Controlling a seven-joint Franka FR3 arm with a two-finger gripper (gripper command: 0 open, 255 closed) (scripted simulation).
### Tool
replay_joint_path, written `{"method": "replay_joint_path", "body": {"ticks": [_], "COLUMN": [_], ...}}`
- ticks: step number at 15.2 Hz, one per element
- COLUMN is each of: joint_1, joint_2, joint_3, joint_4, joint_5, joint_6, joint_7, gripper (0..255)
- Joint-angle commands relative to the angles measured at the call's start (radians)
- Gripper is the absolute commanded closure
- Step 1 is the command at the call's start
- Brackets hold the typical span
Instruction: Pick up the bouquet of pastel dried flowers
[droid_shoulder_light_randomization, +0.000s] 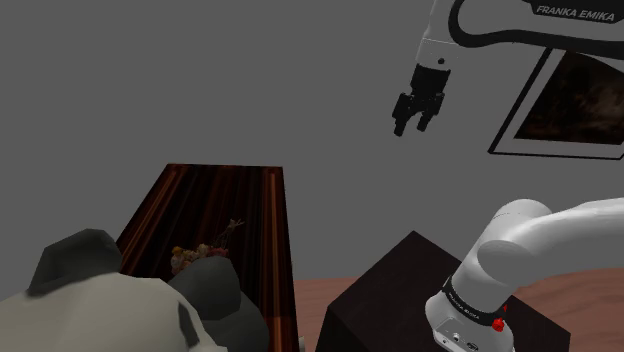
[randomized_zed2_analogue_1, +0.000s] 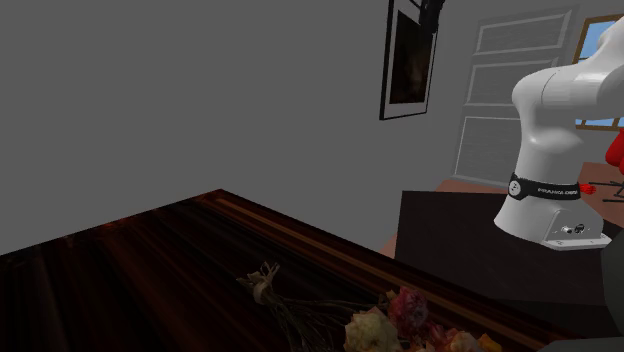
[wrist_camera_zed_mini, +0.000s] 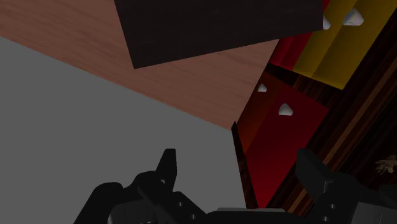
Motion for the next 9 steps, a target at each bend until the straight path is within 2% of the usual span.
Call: {"method": "replay_joint_path", "body": {"ticks": [1, 9], "joint_1": [0.0, 0.034], "joint_2": [0.0, 0.151], "joint_3": [0.0, 0.137], "joint_4": [0.0, -0.022], "joint_5": [0.0, 0.119], "joint_6": [0.0, 0.115], "joint_7": [0.0, 0.209], "gripper": [0, 0]}}
